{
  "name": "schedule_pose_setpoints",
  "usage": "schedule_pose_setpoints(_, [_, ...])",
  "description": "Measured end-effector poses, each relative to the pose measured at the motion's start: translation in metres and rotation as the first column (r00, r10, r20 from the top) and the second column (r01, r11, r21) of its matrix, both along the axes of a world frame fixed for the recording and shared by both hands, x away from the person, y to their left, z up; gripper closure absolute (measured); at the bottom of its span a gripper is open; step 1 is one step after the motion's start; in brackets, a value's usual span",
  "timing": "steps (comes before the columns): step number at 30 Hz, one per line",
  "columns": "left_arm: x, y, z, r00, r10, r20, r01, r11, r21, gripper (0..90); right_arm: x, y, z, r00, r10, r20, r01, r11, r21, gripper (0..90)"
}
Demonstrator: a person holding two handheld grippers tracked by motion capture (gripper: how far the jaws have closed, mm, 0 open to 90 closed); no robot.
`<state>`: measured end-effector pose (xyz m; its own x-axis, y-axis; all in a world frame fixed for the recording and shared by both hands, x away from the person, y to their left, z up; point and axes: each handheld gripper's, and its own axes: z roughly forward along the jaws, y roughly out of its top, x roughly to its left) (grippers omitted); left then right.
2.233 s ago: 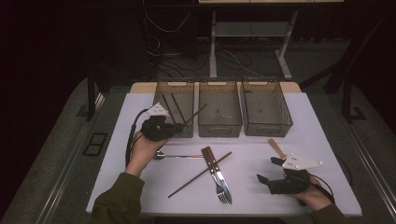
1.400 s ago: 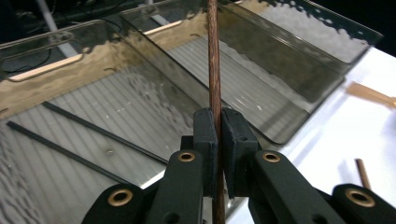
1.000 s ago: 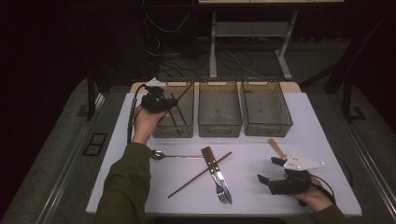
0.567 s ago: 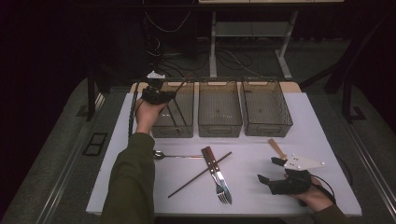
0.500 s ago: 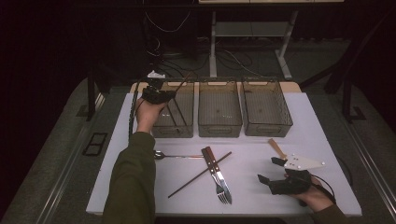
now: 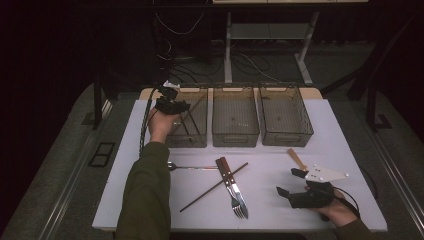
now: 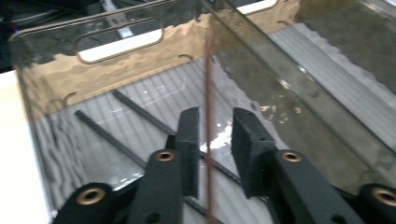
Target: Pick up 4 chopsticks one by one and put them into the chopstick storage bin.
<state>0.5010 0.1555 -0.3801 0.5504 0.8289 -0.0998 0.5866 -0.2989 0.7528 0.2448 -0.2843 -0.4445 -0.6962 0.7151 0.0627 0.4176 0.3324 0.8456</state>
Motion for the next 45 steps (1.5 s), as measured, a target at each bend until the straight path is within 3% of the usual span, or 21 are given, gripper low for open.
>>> schedule_pose_setpoints(2, [-0.001,-0.001,0.001,0.9999,-0.004,0.012,0.004,0.9999,0.015,63.7,0.0,0.0,0.0,1.0,0.0,-0.001,0.0,1.0,0.0,15.4])
schedule_pose_setpoints(8, [-0.009,-0.001,0.008,0.9989,-0.04,0.026,0.04,0.9992,0.003,54.0,0.0,0.001,0.0,1.0,0.005,0.0,-0.005,1.0,-0.004,15.4])
schedule_pose_setpoints(14, [-0.023,0.0,0.018,0.9968,-0.076,0.025,0.077,0.9963,-0.038,44.6,0.0,0.002,0.0,1.0,0.006,0.003,-0.006,1.0,-0.01,15.4])
schedule_pose_setpoints(18, [-0.035,0.001,0.025,0.993,-0.106,0.051,0.109,0.9931,-0.044,40.5,0.0,0.002,0.0,1.0,0.008,0.003,-0.008,1.0,-0.013,15.4])
schedule_pose_setpoints(21, [-0.046,0.001,0.029,0.9919,-0.118,0.046,0.121,0.9905,-0.065,36.6,0.0,0.003,0.0,1.0,0.006,0.003,-0.006,1.0,-0.014,15.4])
schedule_pose_setpoints(28, [-0.076,-0.004,0.036,0.9828,-0.167,0.079,0.171,0.984,-0.048,25.0,0.0,0.003,0.0,1.0,0.007,0.005,-0.007,1.0,-0.013,15.4])
schedule_pose_setpoints(34, [-0.101,-0.01,0.029,0.9684,-0.235,0.084,0.238,0.9707,-0.033,22.1,-0.001,0.003,0.0,1.0,0.008,0.006,-0.008,1.0,-0.015,15.4])
schedule_pose_setpoints(39, [-0.12,-0.016,0.018,0.9634,-0.257,0.076,0.261,0.9643,-0.046,15.5,-0.001,0.003,0.001,1.0,0.005,0.005,-0.005,1.0,-0.013,15.4])
schedule_pose_setpoints(45, [-0.141,-0.022,0.01,0.9562,-0.281,0.084,0.286,0.9566,-0.057,14.6,-0.001,0.003,0.001,1.0,0.005,0.006,-0.005,1.0,-0.015,15.4])
